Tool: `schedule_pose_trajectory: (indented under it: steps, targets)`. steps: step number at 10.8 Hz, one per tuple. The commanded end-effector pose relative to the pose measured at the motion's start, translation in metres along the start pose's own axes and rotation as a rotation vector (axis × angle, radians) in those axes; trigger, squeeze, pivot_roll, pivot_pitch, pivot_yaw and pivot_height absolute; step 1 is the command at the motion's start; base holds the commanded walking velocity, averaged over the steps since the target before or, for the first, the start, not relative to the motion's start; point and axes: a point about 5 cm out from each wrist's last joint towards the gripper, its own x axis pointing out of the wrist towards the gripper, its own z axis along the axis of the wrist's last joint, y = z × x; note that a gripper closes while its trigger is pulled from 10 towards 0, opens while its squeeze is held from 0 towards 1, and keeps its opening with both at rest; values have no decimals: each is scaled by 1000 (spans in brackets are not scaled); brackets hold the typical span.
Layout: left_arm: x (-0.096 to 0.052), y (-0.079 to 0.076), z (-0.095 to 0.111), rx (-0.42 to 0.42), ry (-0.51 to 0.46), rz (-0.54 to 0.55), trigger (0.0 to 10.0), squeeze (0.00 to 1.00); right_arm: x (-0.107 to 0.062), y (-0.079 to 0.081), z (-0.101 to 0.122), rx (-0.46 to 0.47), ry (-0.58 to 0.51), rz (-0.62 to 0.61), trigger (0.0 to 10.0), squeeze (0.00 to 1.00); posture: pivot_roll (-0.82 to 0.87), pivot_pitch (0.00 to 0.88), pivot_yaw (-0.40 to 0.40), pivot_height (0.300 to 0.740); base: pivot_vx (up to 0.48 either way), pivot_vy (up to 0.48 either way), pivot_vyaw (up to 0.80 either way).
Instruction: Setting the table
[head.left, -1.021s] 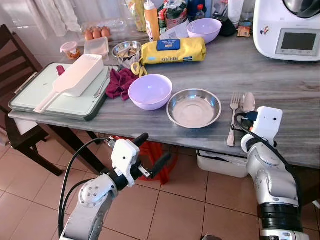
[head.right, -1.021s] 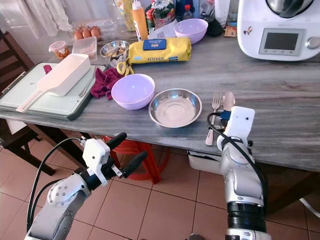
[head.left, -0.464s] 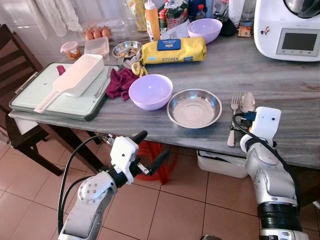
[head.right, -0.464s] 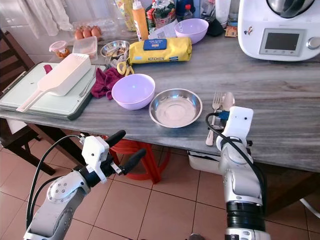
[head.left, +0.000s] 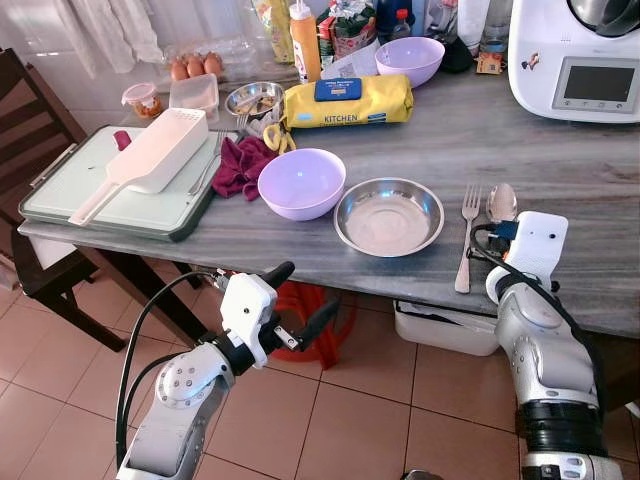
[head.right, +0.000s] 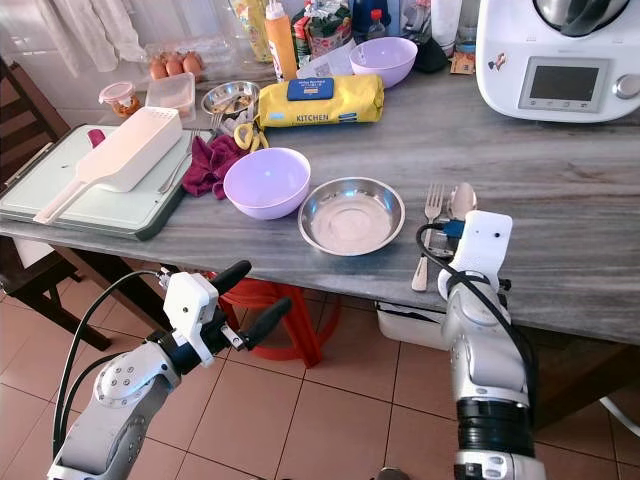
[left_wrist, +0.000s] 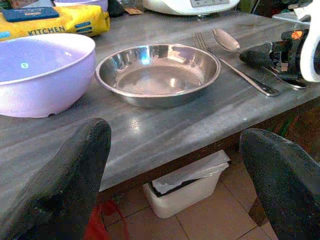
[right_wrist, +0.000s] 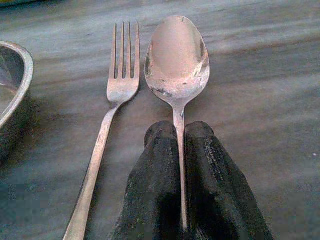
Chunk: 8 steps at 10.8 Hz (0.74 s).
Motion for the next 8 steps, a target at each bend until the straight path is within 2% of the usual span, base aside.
schedule_pose_trajectory:
  steps: [1,2,3,4,5,8]
  targets:
    - [-5,5,-4,9,22,15,10000,0,0,0,-14,11,67,-3,10000,0,-93,124,160,740,0,0,0]
    - [-5,5,-4,9,22,15,10000,0,0,0,-15,13,69,-2,10000,0,-93,124,160,740,0,0,0]
    - [-5,5,-5,10,23,16,10000,0,1,0,-15,21,73,5,10000,596,-92,124,160,740,0,0,0]
    - [-5,5,-5,10,23,15,10000,0,2,1,-16,22,76,9,10000,933,-92,122,160,740,0,0,0]
    - [-5,5,-5,10,23,12,10000,0,2,1,-17,26,79,13,10000,1000,-91,121,161,740,0,0,0]
    - [-6,5,-5,16,24,9,10000,0,2,5,-15,35,65,30,10000,1000,-89,119,162,740,0,0,0]
